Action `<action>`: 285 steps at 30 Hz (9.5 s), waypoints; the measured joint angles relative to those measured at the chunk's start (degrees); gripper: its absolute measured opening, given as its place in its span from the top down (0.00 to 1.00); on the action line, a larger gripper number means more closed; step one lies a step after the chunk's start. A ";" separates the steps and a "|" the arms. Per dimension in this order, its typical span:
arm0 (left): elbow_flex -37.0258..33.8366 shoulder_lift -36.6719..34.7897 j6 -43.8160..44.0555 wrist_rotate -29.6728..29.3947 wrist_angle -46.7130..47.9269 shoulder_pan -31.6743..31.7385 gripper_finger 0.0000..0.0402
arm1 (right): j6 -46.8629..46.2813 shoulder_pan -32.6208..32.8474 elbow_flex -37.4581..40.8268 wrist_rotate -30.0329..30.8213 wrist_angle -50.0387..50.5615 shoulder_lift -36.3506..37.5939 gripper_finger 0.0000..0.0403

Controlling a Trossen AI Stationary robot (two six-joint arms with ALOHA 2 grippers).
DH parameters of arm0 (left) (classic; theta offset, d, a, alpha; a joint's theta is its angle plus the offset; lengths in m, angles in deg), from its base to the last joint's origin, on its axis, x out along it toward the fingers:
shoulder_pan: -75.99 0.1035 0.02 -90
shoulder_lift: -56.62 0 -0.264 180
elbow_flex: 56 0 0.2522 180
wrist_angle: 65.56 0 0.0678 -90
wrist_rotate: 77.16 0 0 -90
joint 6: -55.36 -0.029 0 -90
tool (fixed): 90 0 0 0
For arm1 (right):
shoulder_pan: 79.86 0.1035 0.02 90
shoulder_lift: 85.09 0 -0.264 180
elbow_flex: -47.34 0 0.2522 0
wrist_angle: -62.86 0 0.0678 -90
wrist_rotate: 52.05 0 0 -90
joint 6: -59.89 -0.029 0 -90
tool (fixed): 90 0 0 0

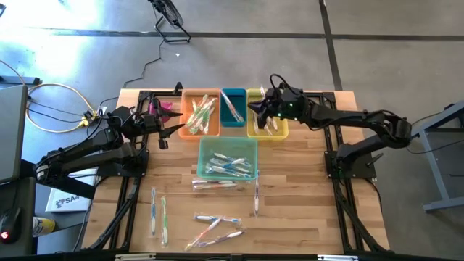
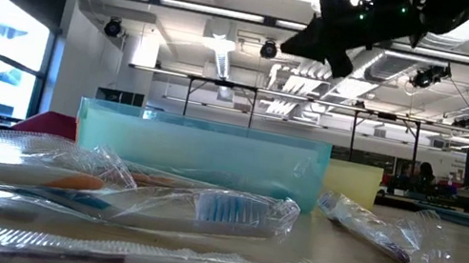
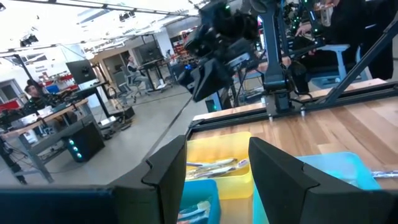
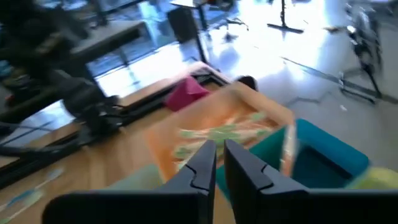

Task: Pick & Place Toothbrushes
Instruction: Put the purple toothbrush into the yellow bin

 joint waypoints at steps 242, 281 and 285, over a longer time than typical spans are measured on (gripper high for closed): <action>-0.02 0.00 16.46 0.33 6.33 -0.01 0.58 | -72.05 44.90 -16.43 10.15 69.86 -21.53 0.99; -0.02 -0.01 16.22 0.30 6.33 -0.02 0.58 | -14.56 6.77 -16.61 19.61 49.04 -8.00 0.99; -0.02 0.00 16.20 0.28 6.33 -0.01 0.58 | -11.39 3.21 -16.61 19.94 47.96 -8.30 0.99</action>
